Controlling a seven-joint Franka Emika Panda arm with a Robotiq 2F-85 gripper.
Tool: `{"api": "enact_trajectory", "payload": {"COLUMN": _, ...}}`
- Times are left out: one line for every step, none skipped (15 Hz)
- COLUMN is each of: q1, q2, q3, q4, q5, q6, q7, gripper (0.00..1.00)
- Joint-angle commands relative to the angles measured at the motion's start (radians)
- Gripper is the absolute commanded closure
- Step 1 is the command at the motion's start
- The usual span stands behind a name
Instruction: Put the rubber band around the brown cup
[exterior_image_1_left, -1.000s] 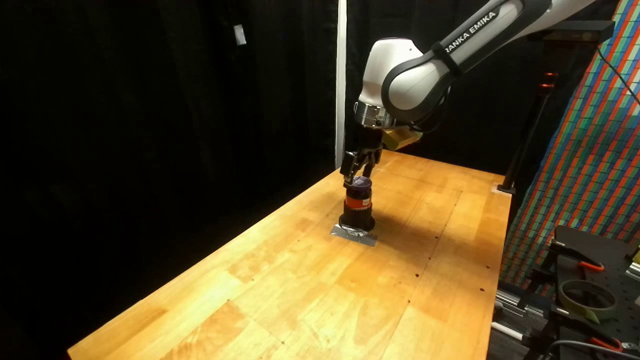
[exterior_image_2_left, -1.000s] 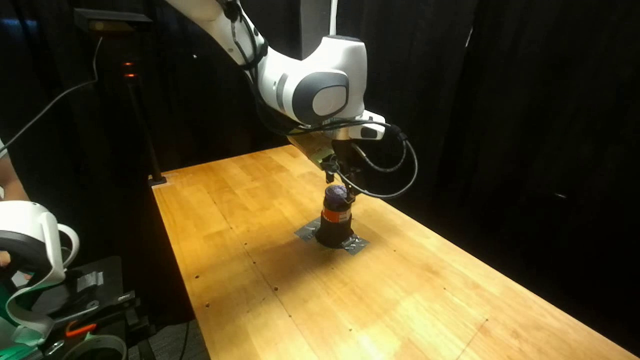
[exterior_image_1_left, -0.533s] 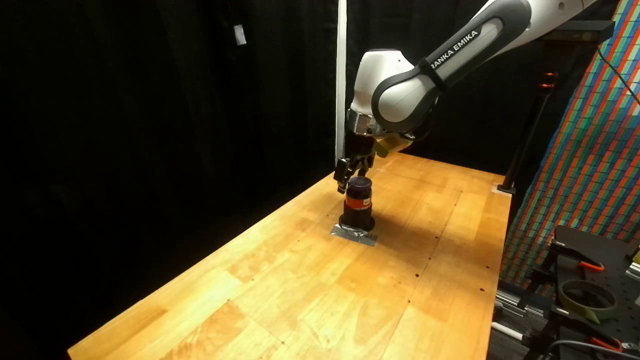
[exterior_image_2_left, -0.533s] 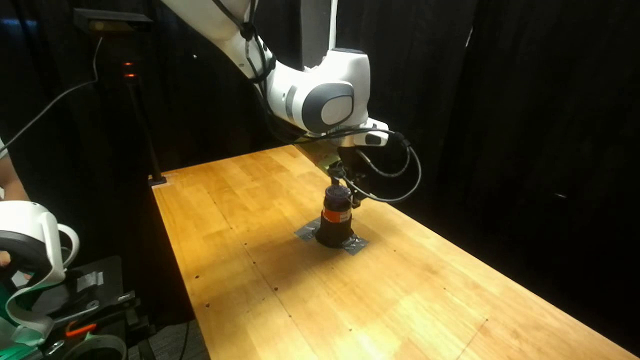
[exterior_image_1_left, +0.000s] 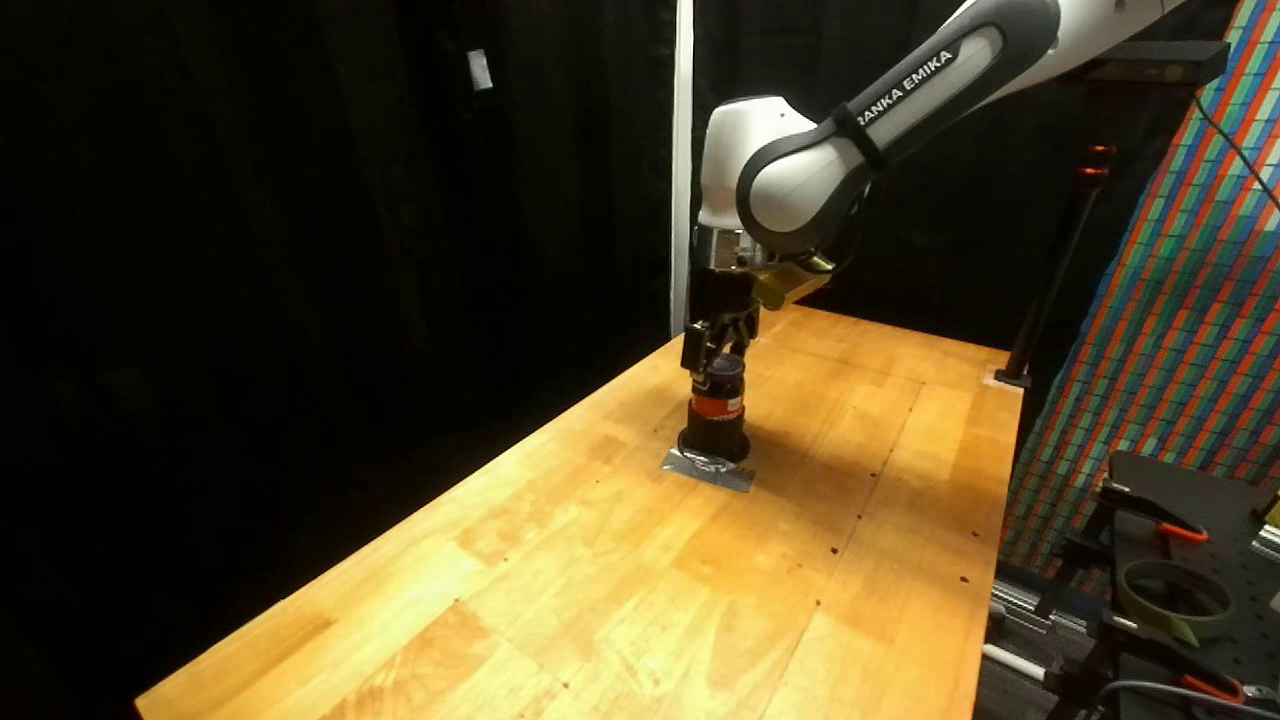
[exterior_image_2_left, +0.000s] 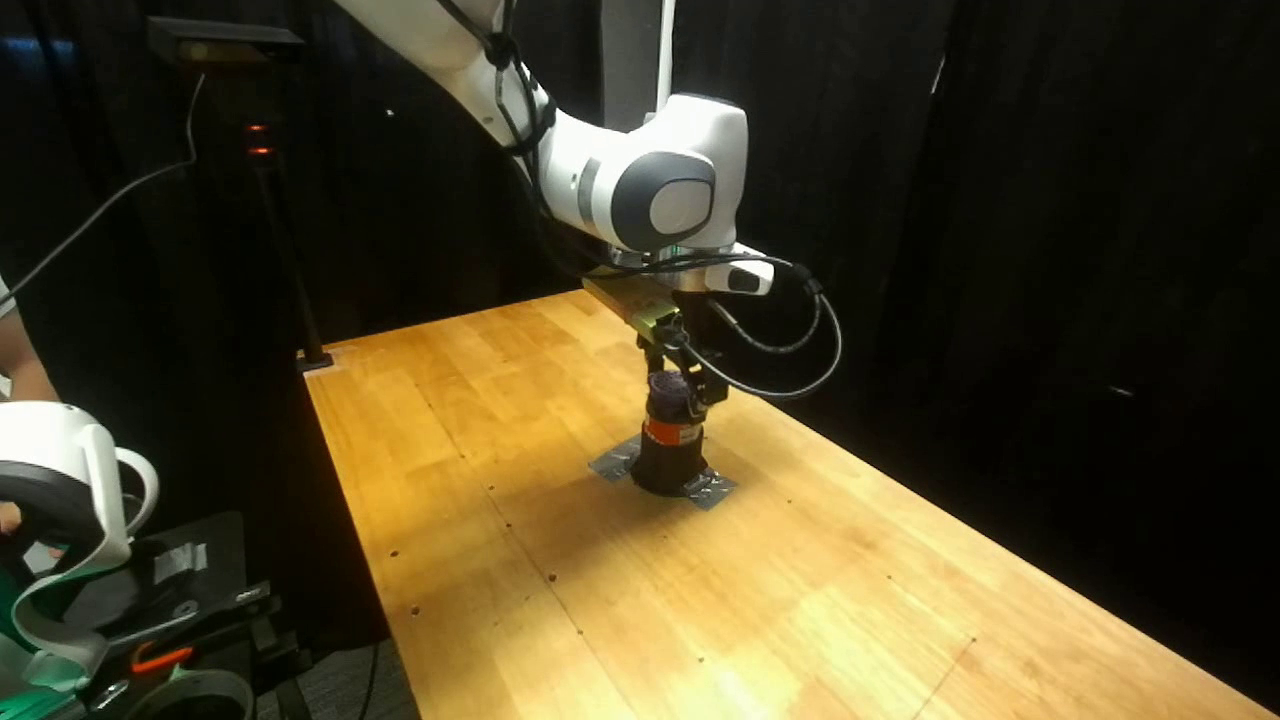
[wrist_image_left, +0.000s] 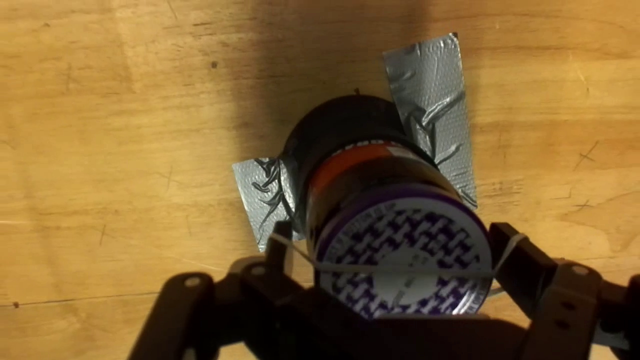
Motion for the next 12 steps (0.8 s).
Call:
{"api": "enact_trajectory", "payload": {"q1": -0.012, "q2": -0.057, "q3": 0.009, "q4": -0.044, "q5": -0.001, "q6": -0.044, "q7": -0.037, "gripper": 0.00}}
{"api": "enact_trajectory", "payload": {"q1": -0.017, "q2": -0.065, "q3": 0.011, "q4": -0.054, "q5": 0.004, "q6": -0.051, "q7": -0.046, "gripper": 0.00}}
{"api": "enact_trajectory", "payload": {"q1": -0.023, "q2": -0.069, "q3": 0.015, "q4": -0.059, "q5": 0.010, "q6": -0.064, "q7": -0.059, "gripper": 0.00}}
{"api": "enact_trajectory", "payload": {"q1": -0.029, "q2": -0.073, "q3": 0.017, "q4": -0.069, "q5": 0.014, "q6": -0.073, "q7": -0.070, "gripper": 0.00}}
{"api": "enact_trajectory", "payload": {"q1": -0.036, "q2": -0.077, "q3": 0.021, "q4": -0.076, "q5": 0.019, "q6": -0.084, "q7": -0.085, "gripper": 0.00}}
{"api": "enact_trajectory", "payload": {"q1": -0.040, "q2": -0.082, "q3": 0.021, "q4": -0.091, "q5": 0.020, "q6": -0.086, "q7": -0.095, "gripper": 0.00}}
{"api": "enact_trajectory", "payload": {"q1": -0.044, "q2": -0.085, "q3": 0.020, "q4": -0.102, "q5": 0.019, "q6": -0.087, "q7": -0.102, "gripper": 0.00}}
{"api": "enact_trajectory", "payload": {"q1": -0.047, "q2": -0.089, "q3": 0.020, "q4": -0.114, "q5": 0.019, "q6": -0.080, "q7": -0.108, "gripper": 0.00}}
{"api": "enact_trajectory", "payload": {"q1": -0.049, "q2": -0.095, "q3": 0.018, "q4": -0.130, "q5": 0.018, "q6": -0.070, "q7": -0.112, "gripper": 0.00}}
{"api": "enact_trajectory", "payload": {"q1": -0.052, "q2": -0.098, "q3": 0.019, "q4": -0.143, "q5": 0.019, "q6": -0.060, "q7": -0.119, "gripper": 0.00}}
{"api": "enact_trajectory", "payload": {"q1": -0.054, "q2": -0.106, "q3": 0.018, "q4": -0.163, "q5": 0.018, "q6": -0.036, "q7": -0.120, "gripper": 0.00}}
{"api": "enact_trajectory", "payload": {"q1": -0.055, "q2": -0.115, "q3": 0.016, "q4": -0.183, "q5": 0.015, "q6": -0.013, "q7": -0.121, "gripper": 0.25}}
